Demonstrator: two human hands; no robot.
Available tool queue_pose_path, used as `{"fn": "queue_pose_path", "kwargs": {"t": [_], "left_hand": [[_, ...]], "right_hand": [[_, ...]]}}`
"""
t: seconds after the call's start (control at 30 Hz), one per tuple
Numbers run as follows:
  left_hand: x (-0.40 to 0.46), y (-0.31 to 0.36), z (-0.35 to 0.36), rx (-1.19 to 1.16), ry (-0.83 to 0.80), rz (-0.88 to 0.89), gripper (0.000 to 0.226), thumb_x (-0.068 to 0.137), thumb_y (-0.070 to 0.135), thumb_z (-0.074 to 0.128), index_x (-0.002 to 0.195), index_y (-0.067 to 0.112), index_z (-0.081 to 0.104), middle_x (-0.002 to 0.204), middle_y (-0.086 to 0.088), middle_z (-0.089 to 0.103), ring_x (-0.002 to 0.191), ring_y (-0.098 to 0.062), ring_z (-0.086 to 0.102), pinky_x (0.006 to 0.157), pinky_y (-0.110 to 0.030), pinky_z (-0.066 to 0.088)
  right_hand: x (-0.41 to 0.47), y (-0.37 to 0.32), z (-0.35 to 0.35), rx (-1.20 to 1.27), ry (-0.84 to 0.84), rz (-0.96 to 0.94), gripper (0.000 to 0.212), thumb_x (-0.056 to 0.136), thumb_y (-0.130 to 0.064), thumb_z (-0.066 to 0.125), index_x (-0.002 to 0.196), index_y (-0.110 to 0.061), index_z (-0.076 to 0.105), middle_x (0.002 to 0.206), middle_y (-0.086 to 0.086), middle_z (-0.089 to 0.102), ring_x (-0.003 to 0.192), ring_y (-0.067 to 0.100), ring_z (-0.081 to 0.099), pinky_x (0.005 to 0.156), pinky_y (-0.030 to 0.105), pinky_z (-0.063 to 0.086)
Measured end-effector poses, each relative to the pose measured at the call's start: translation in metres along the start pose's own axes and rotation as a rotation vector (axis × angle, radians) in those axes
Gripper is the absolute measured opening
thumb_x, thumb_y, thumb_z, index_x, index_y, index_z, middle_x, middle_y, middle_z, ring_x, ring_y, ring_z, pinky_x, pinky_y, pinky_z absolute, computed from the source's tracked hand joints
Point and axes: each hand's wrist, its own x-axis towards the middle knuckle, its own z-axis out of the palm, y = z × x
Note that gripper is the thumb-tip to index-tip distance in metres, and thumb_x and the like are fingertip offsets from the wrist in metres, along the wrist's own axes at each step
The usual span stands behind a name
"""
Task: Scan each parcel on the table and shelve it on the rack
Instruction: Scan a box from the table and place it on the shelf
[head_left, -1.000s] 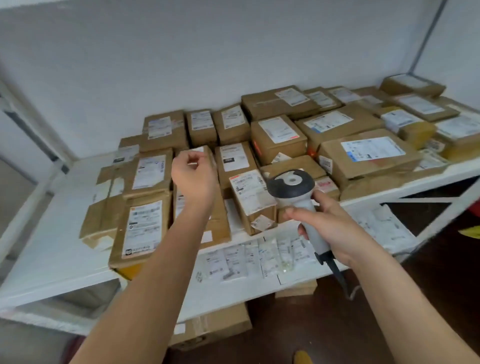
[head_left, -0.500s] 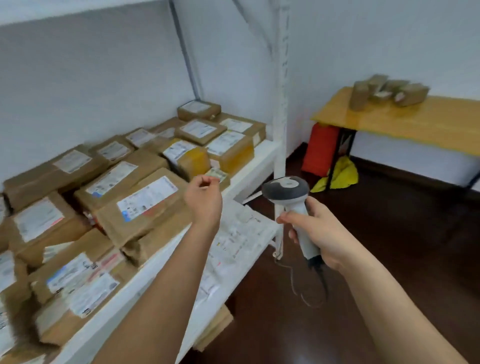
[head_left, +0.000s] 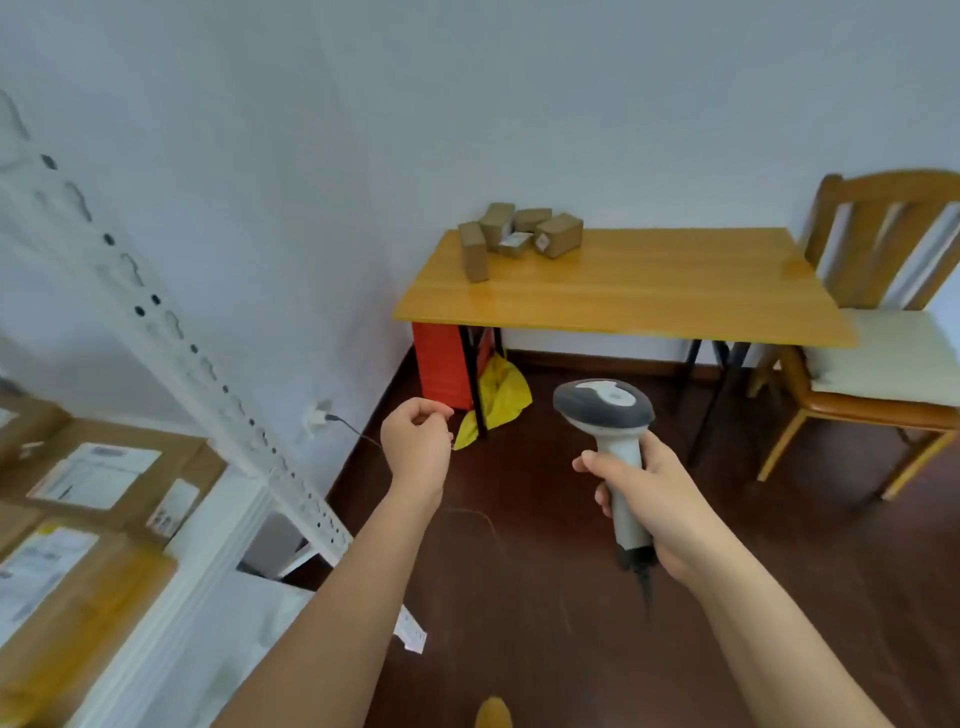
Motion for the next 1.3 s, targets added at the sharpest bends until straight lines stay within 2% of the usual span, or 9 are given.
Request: {"fn": "queue_pose_path", "kwargs": {"t": [0.23,0.4,0.53,0.63,0.8,0.9,1.07,1.2,1.3], "left_hand": [[0.154,-0.015,0.111,0.081,-0.224,-0.144,0.031,0.088,-0.004,0.043,0.071,0.011,0.064,0.081,-0.009,0.061,0.078,-0.024,0.055,0.072,-0.035,0.046],[0.249,-0.007,0.180,0.105,-0.250,-0.253,0.030,0.090,-0.002,0.044,0.073,0.011,0.065,0.087,-0.012,0.063,0.078,-0.024,0.056,0.073,-0.037,0.048],[0.309,-0.008,0.233,0.116,-0.305,-0.292,0.029,0.091,-0.002,0.042,0.075,0.010,0.064,0.080,-0.010,0.059,0.068,-0.021,0.051,0.061,-0.029,0.042],[0.355,-0.008,0.273,0.097,-0.289,-0.324,0.028,0.091,-0.001,0.043,0.077,0.011,0.064,0.077,-0.006,0.059,0.067,-0.020,0.053,0.068,-0.033,0.045],[0.446,-0.009,0.339,0.049,-0.203,-0.404,0.030,0.098,0.000,0.042,0.075,0.009,0.059,0.083,-0.001,0.055,0.069,-0.017,0.052,0.070,-0.032,0.047],[0.500,-0.006,0.373,0.081,-0.134,-0.475,0.028,0.099,0.003,0.041,0.078,0.009,0.058,0.089,-0.006,0.057,0.068,-0.018,0.052,0.062,-0.029,0.043],[0.573,0.010,0.414,0.116,-0.038,-0.445,0.012,0.098,0.005,0.047,0.105,0.008,0.057,0.096,-0.009,0.056,0.079,-0.025,0.054,0.070,-0.037,0.047],[0.635,0.011,0.431,0.201,0.074,-0.396,0.035,0.094,0.013,0.061,0.126,0.009,0.048,0.116,-0.010,0.052,0.080,-0.023,0.053,0.069,-0.038,0.045],[0.686,0.003,0.448,0.377,0.119,-0.404,0.065,0.085,0.027,0.073,0.137,0.013,0.037,0.141,-0.016,0.035,0.115,-0.037,0.048,0.095,-0.049,0.047]], "right_hand": [[0.140,-0.051,-0.011,0.002,0.189,-0.065,0.020,0.093,-0.012,0.064,0.112,-0.016,0.058,0.092,0.005,0.073,0.055,0.008,0.055,0.055,0.025,0.049],[0.224,-0.098,-0.029,-0.003,0.298,-0.111,0.019,0.094,-0.015,0.065,0.111,-0.011,0.060,0.084,0.002,0.070,0.053,0.005,0.054,0.052,0.022,0.047],[0.296,-0.103,-0.038,0.025,0.332,-0.070,0.019,0.094,-0.015,0.064,0.113,-0.013,0.060,0.091,0.004,0.072,0.055,0.006,0.054,0.054,0.025,0.047],[0.362,-0.103,-0.043,0.055,0.317,-0.035,0.020,0.094,-0.013,0.064,0.113,-0.014,0.060,0.090,0.003,0.072,0.056,0.008,0.053,0.057,0.028,0.047],[0.492,-0.114,-0.053,0.088,0.217,-0.006,0.024,0.095,-0.012,0.062,0.118,-0.016,0.058,0.092,0.006,0.069,0.054,0.009,0.052,0.054,0.026,0.046],[0.570,-0.133,-0.061,0.052,0.168,0.030,0.025,0.095,-0.012,0.062,0.119,-0.017,0.057,0.095,0.008,0.070,0.056,0.011,0.051,0.054,0.026,0.046],[0.675,-0.165,-0.064,-0.010,0.108,0.066,0.023,0.095,-0.014,0.062,0.116,-0.020,0.056,0.099,0.008,0.069,0.056,0.010,0.052,0.056,0.026,0.047],[0.739,-0.171,-0.048,-0.043,0.052,0.134,0.022,0.094,-0.014,0.064,0.114,-0.020,0.056,0.101,0.010,0.069,0.058,0.012,0.052,0.059,0.029,0.048],[0.779,-0.168,-0.035,-0.076,0.051,0.176,0.022,0.094,-0.016,0.064,0.115,-0.021,0.057,0.099,0.008,0.071,0.058,0.011,0.053,0.063,0.031,0.048]]}}
